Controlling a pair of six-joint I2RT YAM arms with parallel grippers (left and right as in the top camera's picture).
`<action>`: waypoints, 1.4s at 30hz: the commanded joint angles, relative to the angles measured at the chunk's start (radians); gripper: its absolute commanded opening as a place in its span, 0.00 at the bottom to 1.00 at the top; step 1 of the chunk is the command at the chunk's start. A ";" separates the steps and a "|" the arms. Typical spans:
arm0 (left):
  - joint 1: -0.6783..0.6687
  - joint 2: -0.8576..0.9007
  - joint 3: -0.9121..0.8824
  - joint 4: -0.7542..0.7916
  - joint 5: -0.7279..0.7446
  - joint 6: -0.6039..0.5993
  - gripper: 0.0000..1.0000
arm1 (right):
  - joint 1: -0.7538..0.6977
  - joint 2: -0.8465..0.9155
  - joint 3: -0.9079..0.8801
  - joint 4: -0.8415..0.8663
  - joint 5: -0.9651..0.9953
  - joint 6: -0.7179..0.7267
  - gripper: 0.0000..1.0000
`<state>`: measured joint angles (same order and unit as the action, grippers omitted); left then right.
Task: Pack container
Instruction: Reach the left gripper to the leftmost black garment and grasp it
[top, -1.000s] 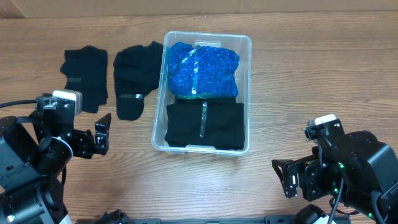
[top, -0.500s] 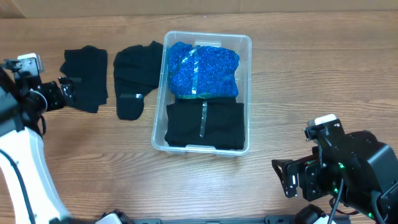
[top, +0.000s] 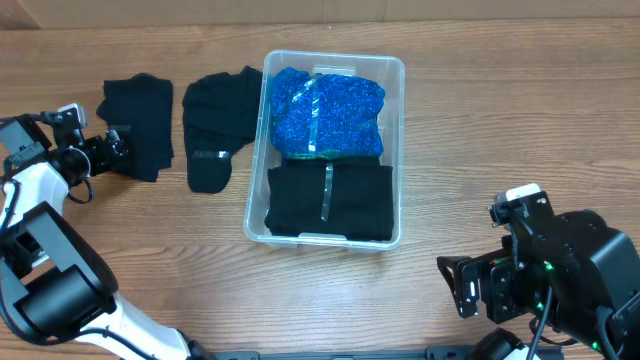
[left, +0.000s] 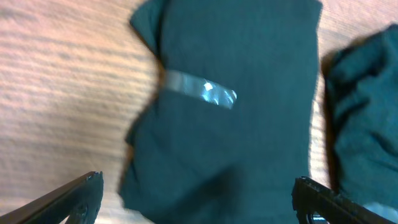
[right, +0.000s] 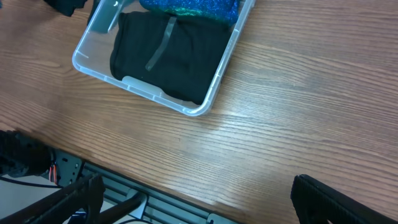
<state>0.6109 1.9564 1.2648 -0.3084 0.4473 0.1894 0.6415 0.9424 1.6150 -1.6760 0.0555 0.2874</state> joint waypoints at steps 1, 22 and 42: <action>0.010 0.045 0.017 0.057 0.021 -0.003 1.00 | 0.000 -0.004 0.000 0.003 0.002 -0.004 1.00; -0.084 0.243 0.021 0.257 0.087 -0.074 0.45 | 0.000 -0.004 0.000 0.003 0.002 -0.004 1.00; -0.071 -0.247 0.440 -0.459 0.241 -0.070 0.04 | 0.000 -0.004 0.000 0.003 0.002 -0.004 1.00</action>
<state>0.5690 1.9045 1.6600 -0.7223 0.6170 0.0872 0.6411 0.9424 1.6150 -1.6760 0.0555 0.2871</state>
